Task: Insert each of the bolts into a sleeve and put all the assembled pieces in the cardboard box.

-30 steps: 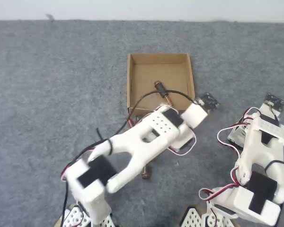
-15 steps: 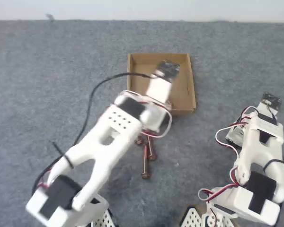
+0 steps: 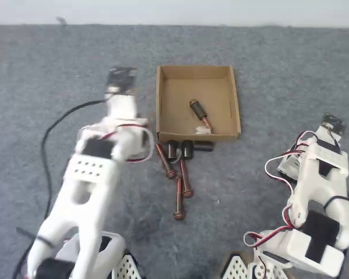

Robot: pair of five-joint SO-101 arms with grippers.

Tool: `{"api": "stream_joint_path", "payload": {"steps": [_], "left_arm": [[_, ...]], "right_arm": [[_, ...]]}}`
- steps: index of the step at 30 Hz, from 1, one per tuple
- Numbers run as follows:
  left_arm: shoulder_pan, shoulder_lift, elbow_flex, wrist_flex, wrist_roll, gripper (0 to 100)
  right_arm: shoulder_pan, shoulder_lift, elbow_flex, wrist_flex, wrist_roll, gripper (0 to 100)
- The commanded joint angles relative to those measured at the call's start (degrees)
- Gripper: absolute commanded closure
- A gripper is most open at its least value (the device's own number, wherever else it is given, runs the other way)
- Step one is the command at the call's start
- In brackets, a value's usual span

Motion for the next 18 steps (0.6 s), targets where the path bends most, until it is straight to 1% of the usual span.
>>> {"api": "stream_joint_path", "payload": {"steps": [1, 4, 7, 11, 14, 16, 18], "left_arm": [[-9.0, -8.1, 6.5, -3.1, 3.9, 99], [-14.9, -11.2, 12.2, -5.5, 4.5, 99], [-19.1, -13.7, 18.2, -9.5, 4.6, 99], [-20.2, -15.3, 26.3, -13.5, 4.5, 99], [-20.6, -15.6, 27.9, -12.0, 4.4, 99], [-21.6, -15.4, 27.5, -10.8, 4.3, 99], [-21.7, -15.3, 27.5, -11.3, 4.3, 99]], "right_arm": [[-1.8, -0.1, -3.4, -0.5, 0.6, 99.3], [-1.9, -0.1, -3.4, -0.5, 0.6, 99.3], [-1.9, -0.1, -3.4, -0.4, 0.6, 99.3], [-1.9, -0.4, -3.4, 0.2, 0.6, 99.3], [-2.2, -0.6, -3.7, -0.1, 0.6, 99.3], [-3.6, -0.7, -4.8, -0.2, 0.6, 99.3], [-5.1, -0.6, -6.4, 0.0, 0.6, 99.3]]}}
